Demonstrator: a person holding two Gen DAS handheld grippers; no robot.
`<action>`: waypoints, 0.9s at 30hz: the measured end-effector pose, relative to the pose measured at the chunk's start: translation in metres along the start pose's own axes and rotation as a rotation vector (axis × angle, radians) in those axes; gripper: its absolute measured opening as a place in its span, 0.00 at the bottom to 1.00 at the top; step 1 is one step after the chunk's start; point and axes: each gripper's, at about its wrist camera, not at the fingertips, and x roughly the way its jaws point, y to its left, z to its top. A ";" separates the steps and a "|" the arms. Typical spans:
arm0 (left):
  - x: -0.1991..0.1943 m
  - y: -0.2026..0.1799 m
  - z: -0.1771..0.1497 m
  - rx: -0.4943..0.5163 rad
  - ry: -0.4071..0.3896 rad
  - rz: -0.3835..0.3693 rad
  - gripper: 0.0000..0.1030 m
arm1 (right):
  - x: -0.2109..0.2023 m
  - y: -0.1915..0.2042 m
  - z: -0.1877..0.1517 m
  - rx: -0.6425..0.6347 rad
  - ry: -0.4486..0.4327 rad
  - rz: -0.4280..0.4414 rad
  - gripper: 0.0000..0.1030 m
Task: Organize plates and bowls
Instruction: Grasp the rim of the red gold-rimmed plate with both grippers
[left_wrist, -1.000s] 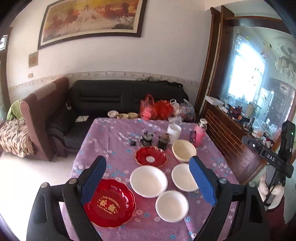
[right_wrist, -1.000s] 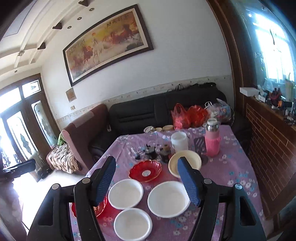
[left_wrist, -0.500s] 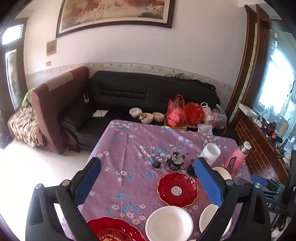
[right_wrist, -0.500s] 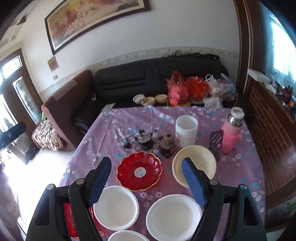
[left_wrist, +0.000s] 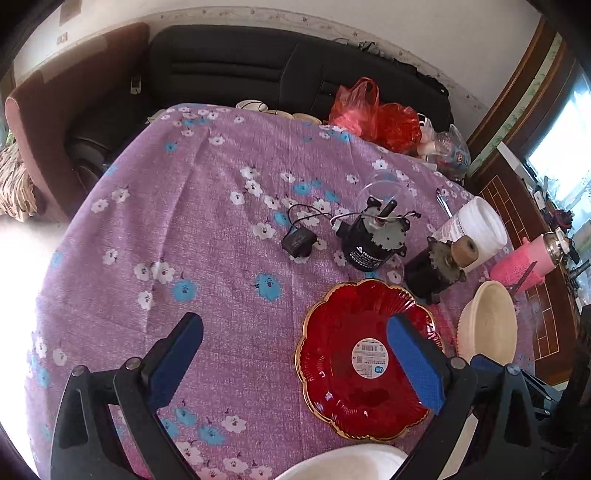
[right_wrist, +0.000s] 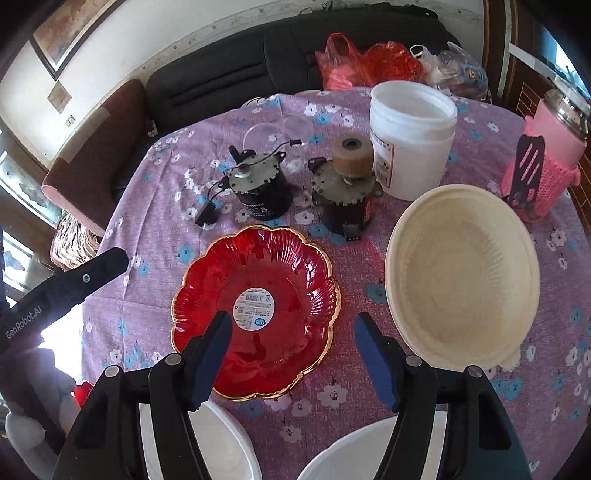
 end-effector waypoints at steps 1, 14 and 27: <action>0.008 0.000 0.001 -0.005 0.015 -0.005 0.97 | 0.006 0.002 0.000 -0.001 0.008 -0.001 0.70; 0.075 -0.011 0.000 -0.007 0.181 -0.090 0.96 | 0.054 0.003 0.004 -0.005 0.076 -0.019 0.70; 0.085 -0.020 -0.007 0.044 0.218 -0.052 0.38 | 0.060 -0.001 0.004 0.001 0.031 -0.095 0.29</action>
